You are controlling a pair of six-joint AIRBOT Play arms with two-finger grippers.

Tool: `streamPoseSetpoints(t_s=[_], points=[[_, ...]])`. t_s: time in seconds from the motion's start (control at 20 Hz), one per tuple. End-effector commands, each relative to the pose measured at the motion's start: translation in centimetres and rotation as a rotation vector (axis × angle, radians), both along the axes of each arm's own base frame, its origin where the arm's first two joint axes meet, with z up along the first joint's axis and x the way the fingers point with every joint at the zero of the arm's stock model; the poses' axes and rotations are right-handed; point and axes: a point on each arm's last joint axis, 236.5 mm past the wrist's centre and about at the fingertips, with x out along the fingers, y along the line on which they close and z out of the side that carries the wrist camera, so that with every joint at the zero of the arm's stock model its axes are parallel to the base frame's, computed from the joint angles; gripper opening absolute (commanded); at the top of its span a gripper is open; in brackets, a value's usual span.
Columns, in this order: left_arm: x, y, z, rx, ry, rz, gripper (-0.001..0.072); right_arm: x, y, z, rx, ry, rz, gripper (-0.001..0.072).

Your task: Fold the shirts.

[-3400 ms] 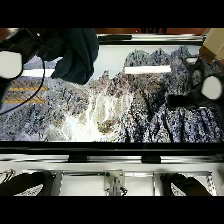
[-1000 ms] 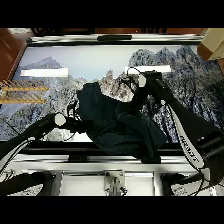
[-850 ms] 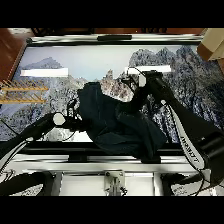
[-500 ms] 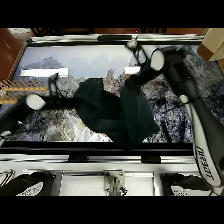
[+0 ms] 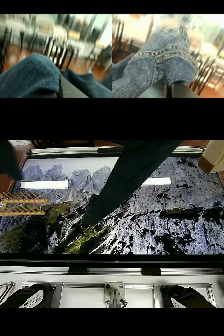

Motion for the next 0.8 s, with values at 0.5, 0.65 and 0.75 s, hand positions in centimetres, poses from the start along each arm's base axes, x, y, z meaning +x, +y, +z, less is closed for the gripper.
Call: streamPoseSetpoints(t_s=[0.5,0.65,0.75], points=[[0.1,-5.7,-36.9,0.208,0.997,-0.266,0.0071,-11.8,-12.1,-40.8,-0.25,1.278,-0.572,0.009],[-2.1,-7.0,-45.9,0.202,1.155,-0.29,0.0072,-15.2,-13.3,-49.3,-0.267,1.427,-0.669,0.009],[-2.8,-7.5,-48.7,0.203,1.184,-0.291,0.0072,-16.4,-13.5,-52.1,-0.26,1.467,-0.692,0.009]])
